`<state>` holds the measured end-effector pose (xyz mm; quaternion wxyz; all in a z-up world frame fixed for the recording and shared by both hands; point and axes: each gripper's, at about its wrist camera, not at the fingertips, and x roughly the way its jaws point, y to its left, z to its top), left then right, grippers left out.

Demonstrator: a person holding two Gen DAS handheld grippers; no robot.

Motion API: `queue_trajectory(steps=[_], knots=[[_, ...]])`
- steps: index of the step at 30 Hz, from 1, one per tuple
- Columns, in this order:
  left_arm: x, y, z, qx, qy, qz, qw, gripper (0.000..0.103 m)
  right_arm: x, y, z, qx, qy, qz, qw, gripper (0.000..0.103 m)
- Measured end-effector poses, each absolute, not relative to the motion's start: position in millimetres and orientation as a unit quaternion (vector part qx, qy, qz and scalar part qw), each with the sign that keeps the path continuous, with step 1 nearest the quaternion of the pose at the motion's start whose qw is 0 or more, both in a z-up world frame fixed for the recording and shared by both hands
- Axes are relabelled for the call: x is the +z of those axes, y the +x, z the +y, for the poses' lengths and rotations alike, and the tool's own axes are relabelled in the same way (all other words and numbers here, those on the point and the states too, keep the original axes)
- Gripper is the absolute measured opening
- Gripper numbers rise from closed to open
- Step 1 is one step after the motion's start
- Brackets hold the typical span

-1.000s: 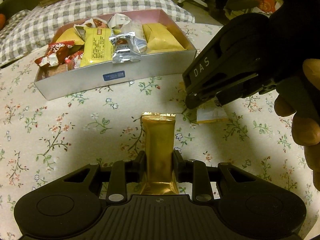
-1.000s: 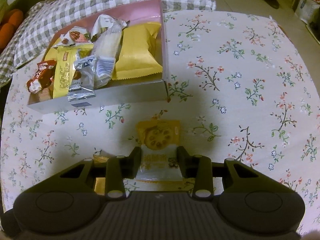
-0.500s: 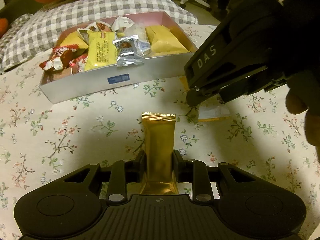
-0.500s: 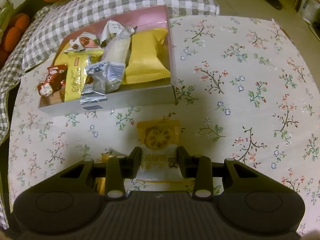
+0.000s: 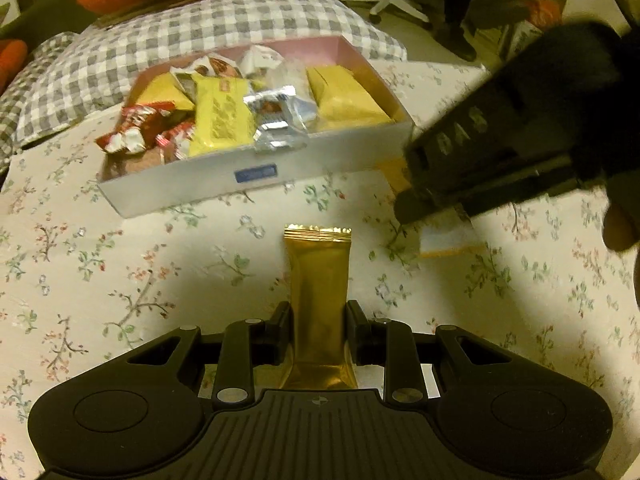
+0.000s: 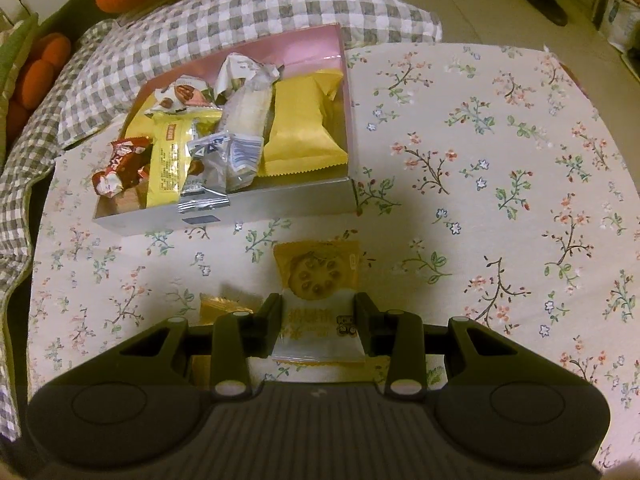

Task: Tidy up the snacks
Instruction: 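Lift the gold bar and orange-white packet and carry them toward the tray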

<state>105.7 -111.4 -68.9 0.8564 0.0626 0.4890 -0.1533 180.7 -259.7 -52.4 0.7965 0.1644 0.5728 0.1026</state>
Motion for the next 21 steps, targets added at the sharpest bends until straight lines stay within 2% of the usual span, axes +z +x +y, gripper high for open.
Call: queue_trajectory(steps=[21], knots=[[-17.9,155.0,-33.7,-0.094,-0.052,0.454,0.885,0.026,-39.2,176.1,-274.8,0.097,0.202,0.55,0.805,0.036]])
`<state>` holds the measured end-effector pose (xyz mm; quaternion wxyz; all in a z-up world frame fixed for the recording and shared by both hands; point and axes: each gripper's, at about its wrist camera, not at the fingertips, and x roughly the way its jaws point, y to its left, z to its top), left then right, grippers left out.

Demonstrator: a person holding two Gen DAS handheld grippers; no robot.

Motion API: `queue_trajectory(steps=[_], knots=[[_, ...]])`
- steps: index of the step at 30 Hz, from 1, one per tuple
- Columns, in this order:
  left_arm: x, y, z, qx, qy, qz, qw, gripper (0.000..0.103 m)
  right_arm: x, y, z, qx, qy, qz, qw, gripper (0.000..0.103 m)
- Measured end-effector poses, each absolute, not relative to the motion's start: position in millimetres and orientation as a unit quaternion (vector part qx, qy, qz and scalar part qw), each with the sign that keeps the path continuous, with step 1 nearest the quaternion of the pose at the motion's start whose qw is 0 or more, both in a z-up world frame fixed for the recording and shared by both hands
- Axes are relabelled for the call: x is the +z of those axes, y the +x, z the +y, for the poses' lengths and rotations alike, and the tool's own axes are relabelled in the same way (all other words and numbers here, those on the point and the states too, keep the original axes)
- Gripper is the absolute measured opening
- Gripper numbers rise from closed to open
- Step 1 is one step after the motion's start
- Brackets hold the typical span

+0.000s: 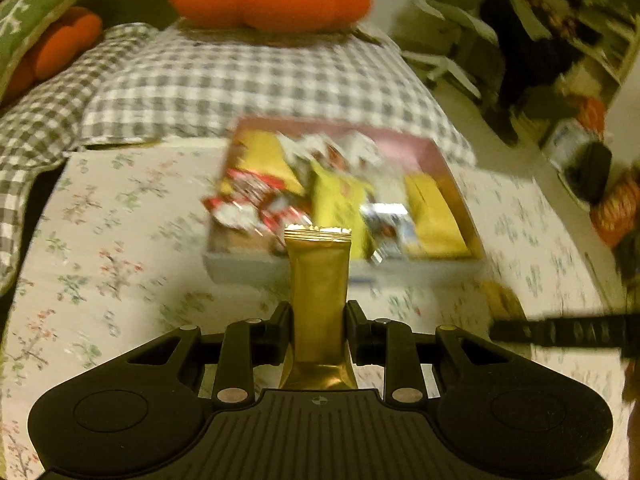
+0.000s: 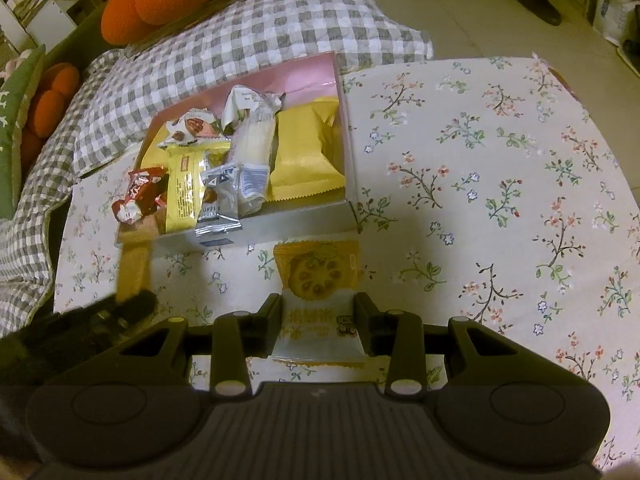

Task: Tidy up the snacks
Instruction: 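Lift the gold bar and orange-white packet and carry them toward the tray, then lower the gold bar and orange-white packet into the tray and open both tools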

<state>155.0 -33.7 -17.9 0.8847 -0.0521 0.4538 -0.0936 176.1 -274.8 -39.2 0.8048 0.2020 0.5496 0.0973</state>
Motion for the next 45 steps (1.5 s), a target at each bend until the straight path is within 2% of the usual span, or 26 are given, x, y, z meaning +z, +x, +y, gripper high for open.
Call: queue_trajectory(steps=[9,22,28,37,41,45], knots=[[-9.1,191.4,24.6,-0.058,-0.135,0.435,0.888,0.026,-39.0,182.5,-275.5,0.079,0.213,0.544,0.808,0.036],[-27.6,219.0,2.7,-0.101,-0.118,0.425,0.892,0.026,-40.1,213.4,-267.8,0.078,0.231,0.522,0.818,0.036],[-41.3,230.8,-7.3,-0.115,-0.117,0.427,0.889,0.026,-54.3,229.0,-251.3,0.124,0.277,0.527,0.794,0.036],[-47.5,241.3,-10.0,-0.12,-0.115,0.429,0.888,0.026,-49.4,244.4,-215.3,0.134,0.259,0.521,0.802,0.036],[-45.9,247.7,-5.2,-0.119,-0.13,0.431,0.885,0.026,-44.4,249.5,-215.1,0.133,0.253,0.539,0.792,0.035],[-42.8,254.8,-5.4,-0.124,-0.135,0.421,0.888,0.026,-34.2,255.5,-224.6,0.129,0.255,0.524,0.803,0.035]])
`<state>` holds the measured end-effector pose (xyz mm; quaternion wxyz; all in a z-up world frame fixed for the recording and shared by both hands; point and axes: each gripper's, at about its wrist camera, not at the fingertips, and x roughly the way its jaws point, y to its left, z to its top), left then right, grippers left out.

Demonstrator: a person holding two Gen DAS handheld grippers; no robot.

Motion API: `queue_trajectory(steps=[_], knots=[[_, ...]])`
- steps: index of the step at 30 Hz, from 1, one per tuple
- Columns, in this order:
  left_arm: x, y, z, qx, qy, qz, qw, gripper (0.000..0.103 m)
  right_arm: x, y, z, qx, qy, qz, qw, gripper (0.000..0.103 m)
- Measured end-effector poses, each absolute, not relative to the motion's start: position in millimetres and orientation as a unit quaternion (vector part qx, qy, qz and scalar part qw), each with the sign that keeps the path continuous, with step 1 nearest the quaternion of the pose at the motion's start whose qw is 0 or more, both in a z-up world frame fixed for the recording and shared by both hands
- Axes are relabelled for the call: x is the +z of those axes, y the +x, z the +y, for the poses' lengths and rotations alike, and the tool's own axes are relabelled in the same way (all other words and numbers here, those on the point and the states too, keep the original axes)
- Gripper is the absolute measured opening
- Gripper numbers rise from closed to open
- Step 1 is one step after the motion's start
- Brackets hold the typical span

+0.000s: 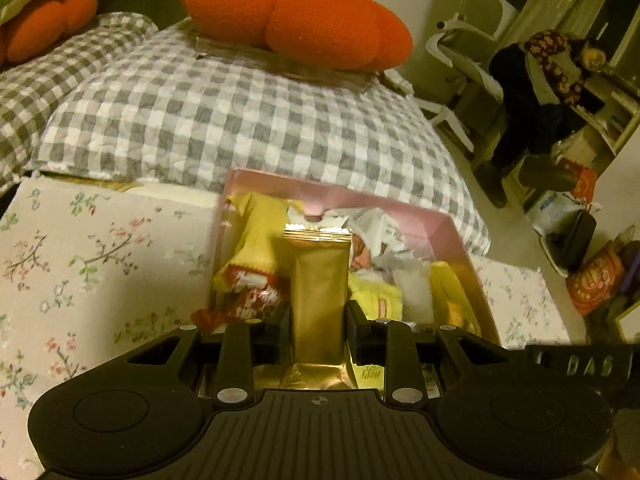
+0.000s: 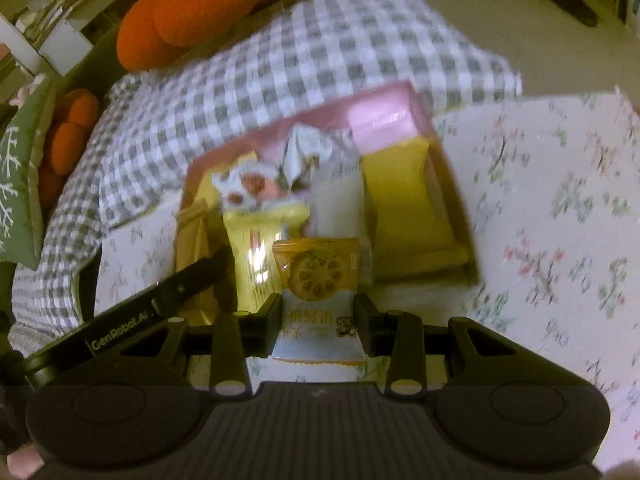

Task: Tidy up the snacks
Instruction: 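Lower the gold bar and orange-white packet into the tray and open both tools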

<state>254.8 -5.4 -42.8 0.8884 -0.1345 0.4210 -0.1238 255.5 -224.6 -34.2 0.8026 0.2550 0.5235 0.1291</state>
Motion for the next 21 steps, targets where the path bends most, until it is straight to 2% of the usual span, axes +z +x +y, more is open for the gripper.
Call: queue_trajectory(steps=[6,13,21], knots=[[-56.4,265.6,-11.9,-0.122,-0.121,0.426,0.888,0.026,-56.4,273.7,-214.7,0.134,0.265,0.523,0.799,0.035],[-58.6,270.4,-16.7,-0.128,-0.101,0.4,0.902,0.027,-58.0,291.3,-207.4,0.121,0.262,0.475,0.831,0.035],[-63.4,268.5,-12.9,-0.133,-0.095,0.408,0.898,0.03,-63.1,293.7,-218.6,0.11,0.284,0.442,0.844,0.036]])
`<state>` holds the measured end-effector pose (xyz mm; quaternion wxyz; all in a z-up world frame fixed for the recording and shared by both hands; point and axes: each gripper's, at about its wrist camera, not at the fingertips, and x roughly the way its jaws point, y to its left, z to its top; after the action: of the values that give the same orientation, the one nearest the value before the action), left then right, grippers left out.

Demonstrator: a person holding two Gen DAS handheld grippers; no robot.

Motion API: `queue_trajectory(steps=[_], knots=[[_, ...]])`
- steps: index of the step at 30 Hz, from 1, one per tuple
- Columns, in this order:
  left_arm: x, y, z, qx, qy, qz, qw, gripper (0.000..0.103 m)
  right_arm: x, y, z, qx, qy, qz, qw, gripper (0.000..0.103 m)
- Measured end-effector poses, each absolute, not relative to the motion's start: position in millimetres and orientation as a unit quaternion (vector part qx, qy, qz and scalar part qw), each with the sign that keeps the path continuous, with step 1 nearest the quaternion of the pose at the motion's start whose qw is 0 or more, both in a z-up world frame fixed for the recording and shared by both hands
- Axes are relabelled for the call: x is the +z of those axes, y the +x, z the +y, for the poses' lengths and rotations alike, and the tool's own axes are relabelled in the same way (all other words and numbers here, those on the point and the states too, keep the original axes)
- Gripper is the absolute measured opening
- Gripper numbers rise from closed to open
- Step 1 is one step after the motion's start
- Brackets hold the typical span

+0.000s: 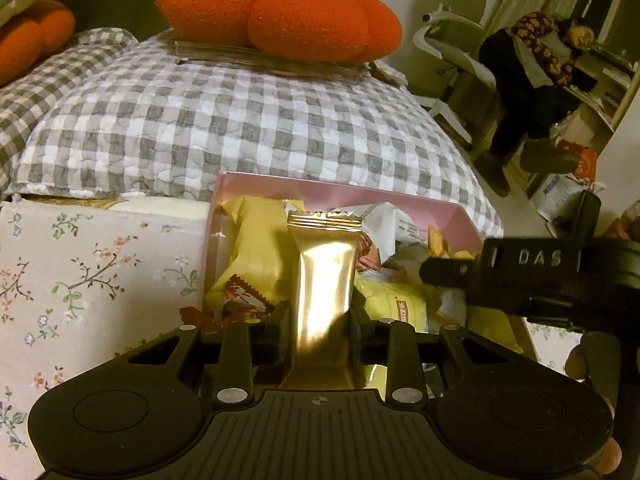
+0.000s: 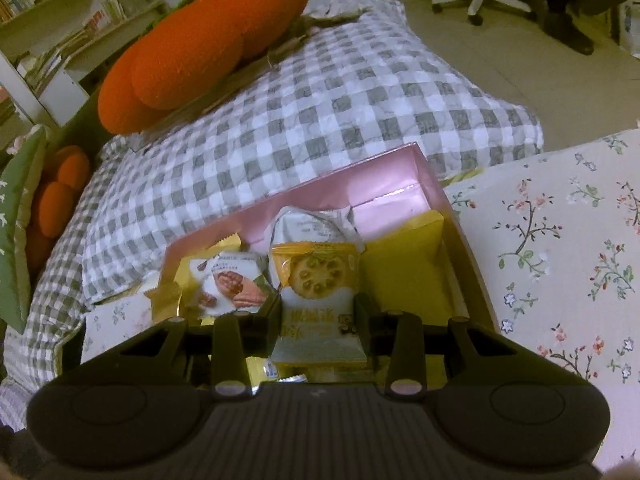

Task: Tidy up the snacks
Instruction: 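Lower the gold bar and orange-white packet into the tray and open both tools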

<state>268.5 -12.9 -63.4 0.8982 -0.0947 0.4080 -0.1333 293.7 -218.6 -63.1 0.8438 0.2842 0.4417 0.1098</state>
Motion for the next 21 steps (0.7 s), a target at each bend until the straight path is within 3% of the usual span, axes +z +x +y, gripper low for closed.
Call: queue_trajectory(steps=[7,10,21], knots=[[-55.0,261.3,-15.2,-0.133,-0.085,0.405,0.9,0.041,-54.4,288.9,-219.0,0.114,0.276,0.438,0.848,0.048],[-49.6,259.0,-13.9,-0.131,-0.088,0.4,0.903,0.057,-54.0,287.1,-226.8,0.113,0.291,0.442,0.841,0.048],[-33.3,244.7,-9.1,-0.113,-0.081,0.398,0.907,0.063,-46.2,272.5,-246.7,0.11,0.32,0.447,0.828,0.048]])
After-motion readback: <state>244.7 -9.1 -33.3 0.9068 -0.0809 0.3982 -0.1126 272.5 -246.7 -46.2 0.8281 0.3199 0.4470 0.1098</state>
